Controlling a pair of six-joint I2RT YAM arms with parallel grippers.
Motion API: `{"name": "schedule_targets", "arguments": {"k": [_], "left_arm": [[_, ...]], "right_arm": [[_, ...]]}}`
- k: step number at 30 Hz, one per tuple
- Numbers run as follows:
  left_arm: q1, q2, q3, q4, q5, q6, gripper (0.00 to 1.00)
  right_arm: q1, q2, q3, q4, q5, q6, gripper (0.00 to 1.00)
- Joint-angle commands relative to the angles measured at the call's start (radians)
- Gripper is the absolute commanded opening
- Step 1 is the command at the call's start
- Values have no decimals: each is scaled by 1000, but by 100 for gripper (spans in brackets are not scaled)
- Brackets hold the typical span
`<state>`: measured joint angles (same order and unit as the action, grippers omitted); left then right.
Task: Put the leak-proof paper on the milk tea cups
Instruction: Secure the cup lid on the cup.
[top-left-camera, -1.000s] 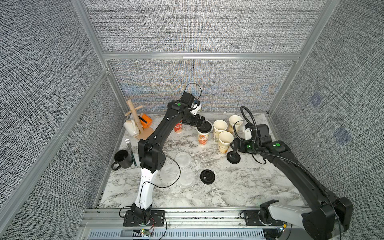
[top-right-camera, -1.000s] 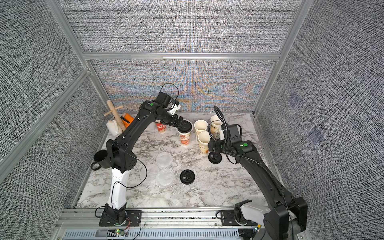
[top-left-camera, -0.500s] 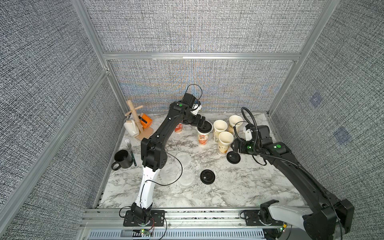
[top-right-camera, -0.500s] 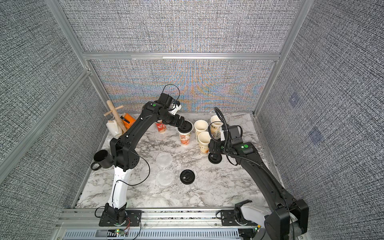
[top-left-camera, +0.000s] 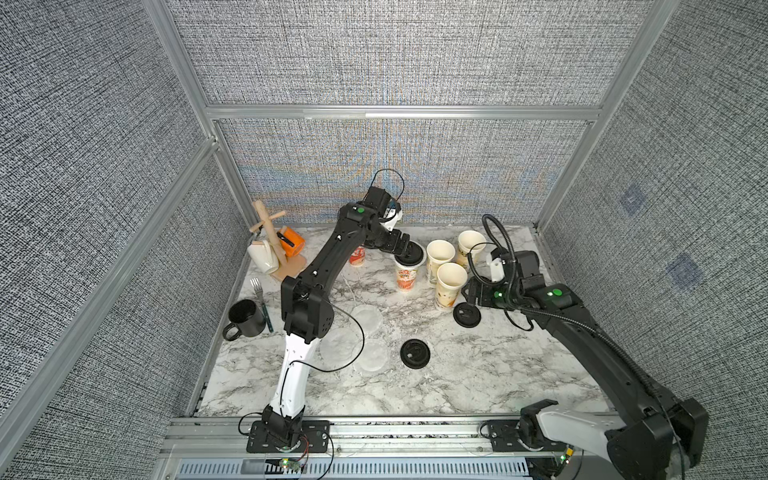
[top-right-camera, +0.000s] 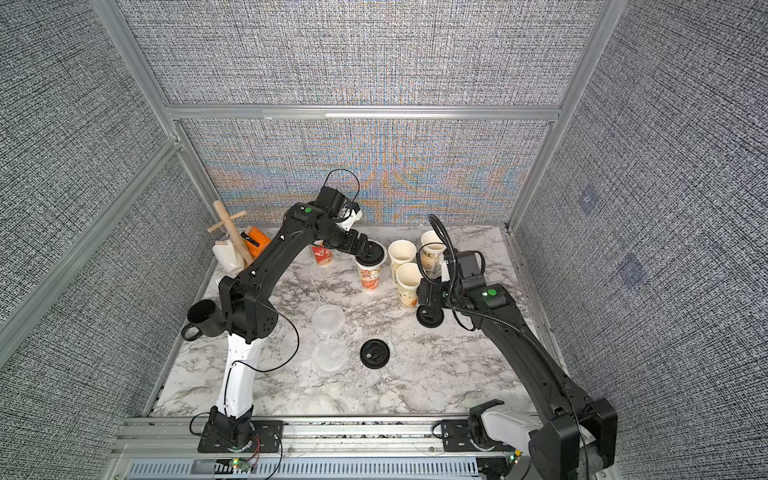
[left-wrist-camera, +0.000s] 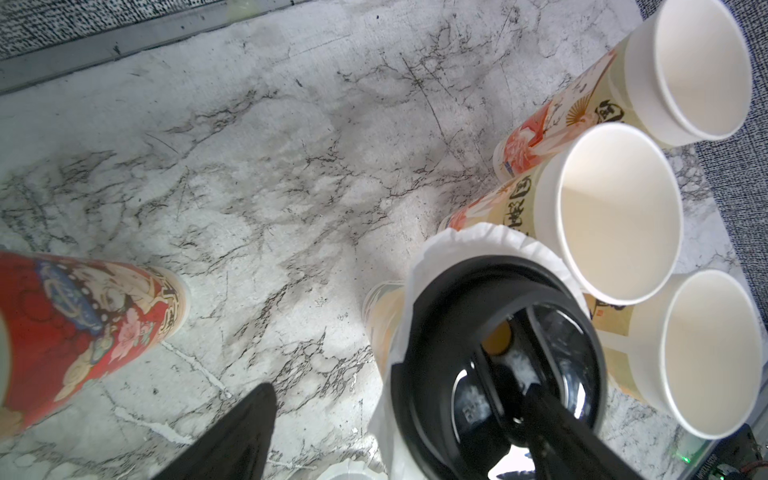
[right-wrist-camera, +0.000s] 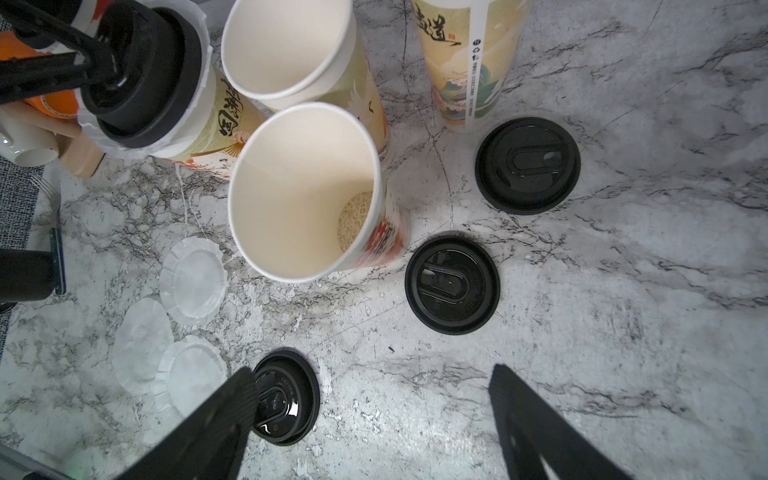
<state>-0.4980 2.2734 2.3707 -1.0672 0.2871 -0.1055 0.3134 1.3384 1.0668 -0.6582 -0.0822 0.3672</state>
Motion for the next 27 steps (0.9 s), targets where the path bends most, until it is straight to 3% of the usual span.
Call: {"name": "schedule_targets", "arguments": {"k": [1, 7, 27], "left_arm": [[-1, -15, -4, -24, -22, 16, 93], [-1, -21, -1, -31, -28, 22, 93], [0, -41, -72, -24, -23, 24, 93]], "right_arm": [[-1, 4, 8, 25, 6, 2, 90], [16, 36, 45, 40, -26, -2, 87], [150, 341, 421, 48, -27, 20, 76]]}}
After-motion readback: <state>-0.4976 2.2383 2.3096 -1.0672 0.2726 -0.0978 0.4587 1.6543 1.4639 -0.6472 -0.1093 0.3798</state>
